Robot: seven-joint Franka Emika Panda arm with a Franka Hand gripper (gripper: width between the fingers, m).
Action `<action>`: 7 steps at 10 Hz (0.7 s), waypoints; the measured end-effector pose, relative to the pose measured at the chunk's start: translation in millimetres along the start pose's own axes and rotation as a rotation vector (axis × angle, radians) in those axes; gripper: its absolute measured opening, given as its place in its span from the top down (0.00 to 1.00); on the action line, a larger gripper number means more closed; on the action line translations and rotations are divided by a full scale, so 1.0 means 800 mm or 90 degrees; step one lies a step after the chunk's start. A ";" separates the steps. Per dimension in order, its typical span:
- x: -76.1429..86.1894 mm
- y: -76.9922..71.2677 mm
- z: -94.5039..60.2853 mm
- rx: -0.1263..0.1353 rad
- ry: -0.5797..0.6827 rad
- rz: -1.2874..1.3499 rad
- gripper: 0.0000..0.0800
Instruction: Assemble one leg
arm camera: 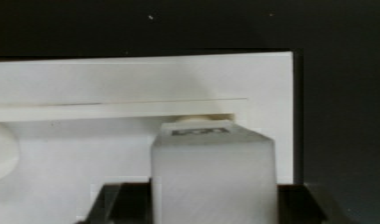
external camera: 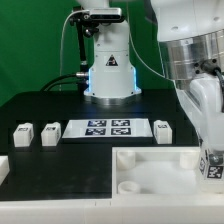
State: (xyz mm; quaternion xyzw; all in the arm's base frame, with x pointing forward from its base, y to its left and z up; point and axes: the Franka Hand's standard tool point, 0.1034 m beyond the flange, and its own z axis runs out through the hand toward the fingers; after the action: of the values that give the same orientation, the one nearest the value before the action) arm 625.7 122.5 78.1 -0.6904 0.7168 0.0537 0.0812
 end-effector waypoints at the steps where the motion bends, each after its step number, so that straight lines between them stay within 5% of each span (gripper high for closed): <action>1: -0.001 0.000 0.000 0.000 -0.001 -0.026 0.63; 2: -0.001 0.001 0.002 -0.001 0.000 -0.055 0.38; 3: -0.003 0.004 0.006 0.001 0.007 -0.152 0.38; 4: -0.003 0.006 0.011 -0.004 0.010 -0.265 0.22; 7: 0.000 0.006 0.012 -0.009 0.012 -0.536 0.20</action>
Offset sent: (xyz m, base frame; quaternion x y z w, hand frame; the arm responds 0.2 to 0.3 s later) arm -0.0043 0.0072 -0.0115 -0.0045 0.0200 -0.3788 0.9253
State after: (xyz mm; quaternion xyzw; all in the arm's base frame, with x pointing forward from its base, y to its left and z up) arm 621.0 124.5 68.4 -0.9241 0.3723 0.0145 0.0847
